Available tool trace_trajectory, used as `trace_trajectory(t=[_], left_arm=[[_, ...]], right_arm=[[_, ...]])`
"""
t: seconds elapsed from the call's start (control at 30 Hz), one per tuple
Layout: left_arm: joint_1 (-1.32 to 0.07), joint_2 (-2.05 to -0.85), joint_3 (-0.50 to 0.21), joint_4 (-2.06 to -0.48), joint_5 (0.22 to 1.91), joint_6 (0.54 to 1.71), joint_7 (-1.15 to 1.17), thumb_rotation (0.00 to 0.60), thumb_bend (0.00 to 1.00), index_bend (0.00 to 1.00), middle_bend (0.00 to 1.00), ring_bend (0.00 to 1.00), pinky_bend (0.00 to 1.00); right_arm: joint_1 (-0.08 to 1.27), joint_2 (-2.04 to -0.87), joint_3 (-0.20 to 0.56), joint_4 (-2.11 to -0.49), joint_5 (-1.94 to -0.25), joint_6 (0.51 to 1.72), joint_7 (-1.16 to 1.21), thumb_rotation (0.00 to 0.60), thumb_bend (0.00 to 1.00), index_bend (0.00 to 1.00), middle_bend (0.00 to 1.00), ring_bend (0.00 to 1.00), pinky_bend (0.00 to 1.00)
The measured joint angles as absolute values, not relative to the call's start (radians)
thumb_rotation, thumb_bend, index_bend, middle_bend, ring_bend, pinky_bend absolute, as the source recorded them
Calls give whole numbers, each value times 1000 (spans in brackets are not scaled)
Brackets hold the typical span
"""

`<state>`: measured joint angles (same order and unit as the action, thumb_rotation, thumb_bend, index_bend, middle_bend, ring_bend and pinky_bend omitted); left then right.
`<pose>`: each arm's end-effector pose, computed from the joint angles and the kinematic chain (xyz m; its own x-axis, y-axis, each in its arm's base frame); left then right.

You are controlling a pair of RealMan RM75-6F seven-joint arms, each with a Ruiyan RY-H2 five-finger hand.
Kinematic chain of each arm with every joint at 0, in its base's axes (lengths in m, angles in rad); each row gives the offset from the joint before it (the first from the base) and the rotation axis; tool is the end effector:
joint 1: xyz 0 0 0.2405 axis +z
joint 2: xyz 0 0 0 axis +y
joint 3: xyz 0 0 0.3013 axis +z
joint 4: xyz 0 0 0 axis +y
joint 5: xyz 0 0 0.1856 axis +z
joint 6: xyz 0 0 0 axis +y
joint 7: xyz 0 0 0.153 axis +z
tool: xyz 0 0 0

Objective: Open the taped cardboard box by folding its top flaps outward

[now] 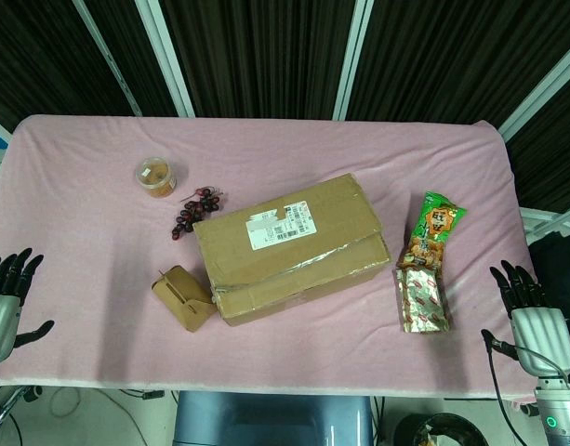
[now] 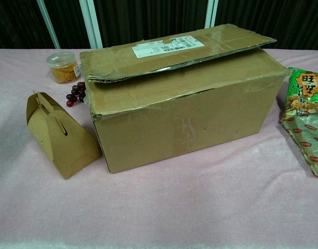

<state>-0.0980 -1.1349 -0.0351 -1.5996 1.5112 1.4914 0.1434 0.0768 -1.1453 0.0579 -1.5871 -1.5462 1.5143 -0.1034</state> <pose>-0.3402 0.1933 0.1947 0.5210 0.0011 0.8536 0.8531 -0.0320 -0.5207 -0.3378 -0.1902 0.1965 0.4879 0.0365 0.8722 -0.8711 -0.0433 0.4891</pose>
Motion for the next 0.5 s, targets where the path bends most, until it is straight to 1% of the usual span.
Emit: trace_trajectory(t=[0.5], left_arm=[[-97,-1134,-34,-1603,1507,1488,140,600,59,0,0,0,0]], right_arm=[[77,-1145,57,-1594,-1542,1509,-104,600,223,0,0,0,225]])
